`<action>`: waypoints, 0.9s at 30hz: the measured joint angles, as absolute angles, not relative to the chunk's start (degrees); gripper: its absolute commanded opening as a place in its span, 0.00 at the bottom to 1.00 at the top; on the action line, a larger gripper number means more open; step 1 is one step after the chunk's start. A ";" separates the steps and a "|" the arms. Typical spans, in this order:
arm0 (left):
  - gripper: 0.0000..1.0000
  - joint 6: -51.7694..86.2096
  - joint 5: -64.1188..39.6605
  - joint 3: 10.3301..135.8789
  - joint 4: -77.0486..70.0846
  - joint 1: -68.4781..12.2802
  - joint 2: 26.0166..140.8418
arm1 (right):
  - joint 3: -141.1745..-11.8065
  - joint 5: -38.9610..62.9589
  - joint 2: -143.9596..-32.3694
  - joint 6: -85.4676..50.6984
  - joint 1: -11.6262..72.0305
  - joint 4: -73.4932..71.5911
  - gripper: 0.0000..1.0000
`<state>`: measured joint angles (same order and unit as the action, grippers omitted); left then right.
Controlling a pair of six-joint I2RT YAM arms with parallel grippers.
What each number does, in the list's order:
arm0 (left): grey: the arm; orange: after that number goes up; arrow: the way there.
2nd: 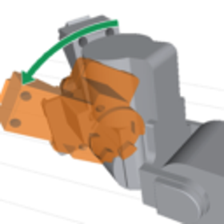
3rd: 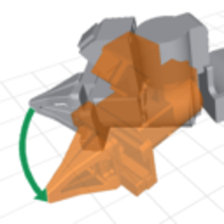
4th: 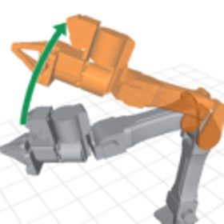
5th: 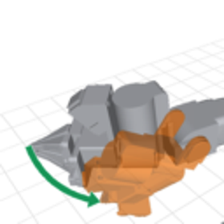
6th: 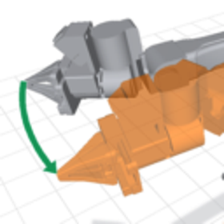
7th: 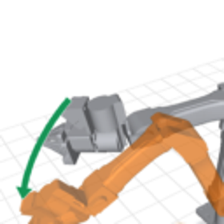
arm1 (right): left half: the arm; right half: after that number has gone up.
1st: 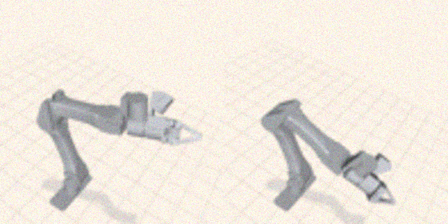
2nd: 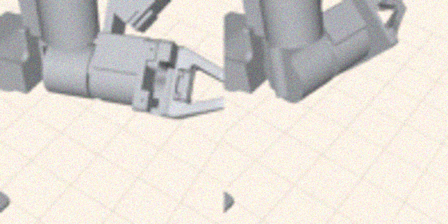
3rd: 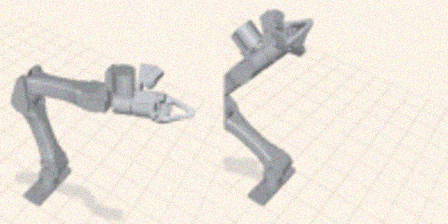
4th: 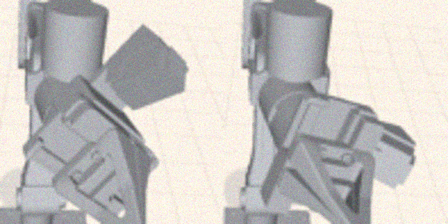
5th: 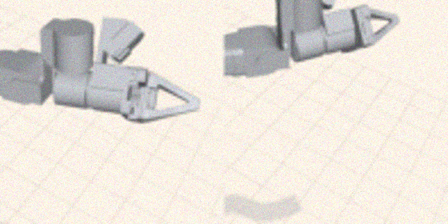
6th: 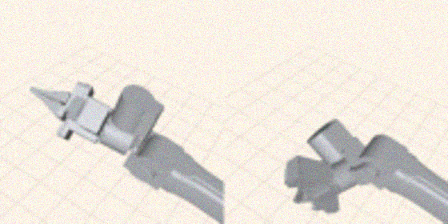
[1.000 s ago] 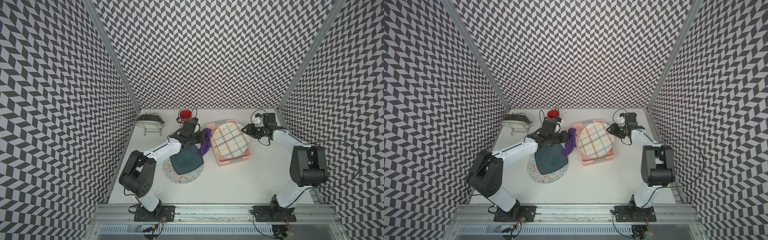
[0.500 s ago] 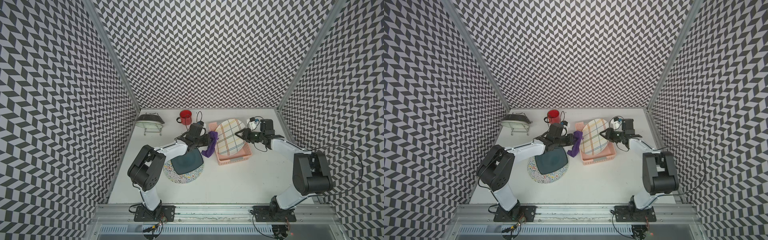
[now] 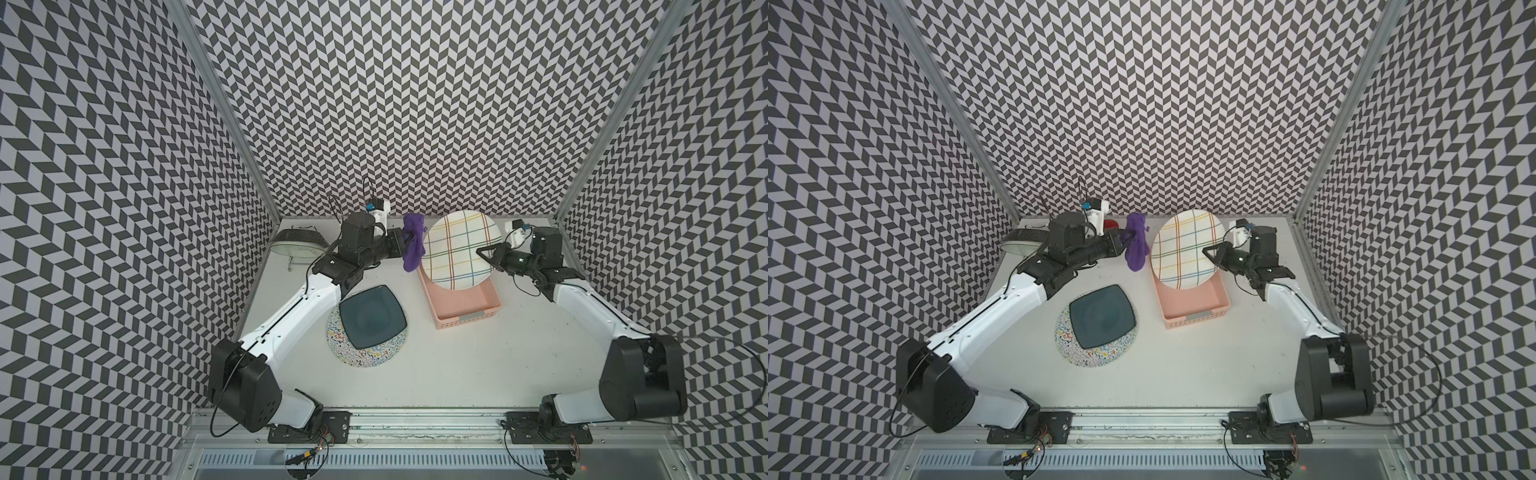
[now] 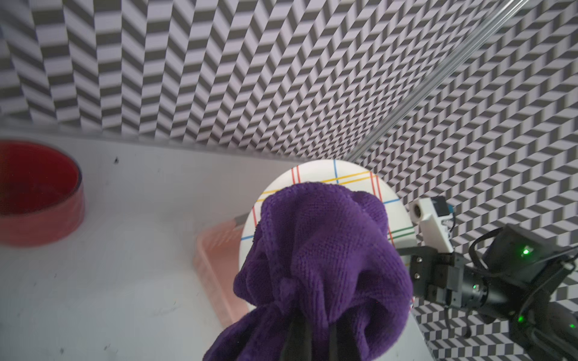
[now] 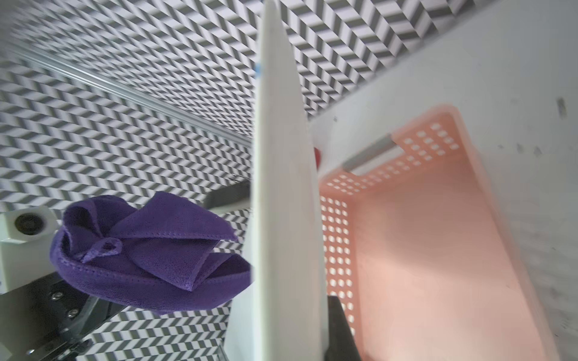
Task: Wipe the wet plate dry
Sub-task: Pick up the plate from the bin, then wipe the plate with towel.
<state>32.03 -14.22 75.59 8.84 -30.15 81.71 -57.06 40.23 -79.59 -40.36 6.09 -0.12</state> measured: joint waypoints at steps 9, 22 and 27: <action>0.00 26.79 -9.50 81.28 10.44 -37.41 88.20 | -50.57 34.41 -69.78 -63.44 14.79 -14.85 0.00; 0.00 23.77 -11.99 84.73 6.98 -42.61 89.52 | -50.96 28.58 -72.44 -77.80 17.23 -25.85 0.00; 0.00 23.83 -12.47 86.11 10.04 -32.12 88.44 | -51.44 28.71 -71.29 -74.70 20.80 -22.61 0.00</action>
<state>23.83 -12.47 86.11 10.04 -32.12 88.44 -51.44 28.71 -71.29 -74.70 20.80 -22.61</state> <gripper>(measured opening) 0.069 0.110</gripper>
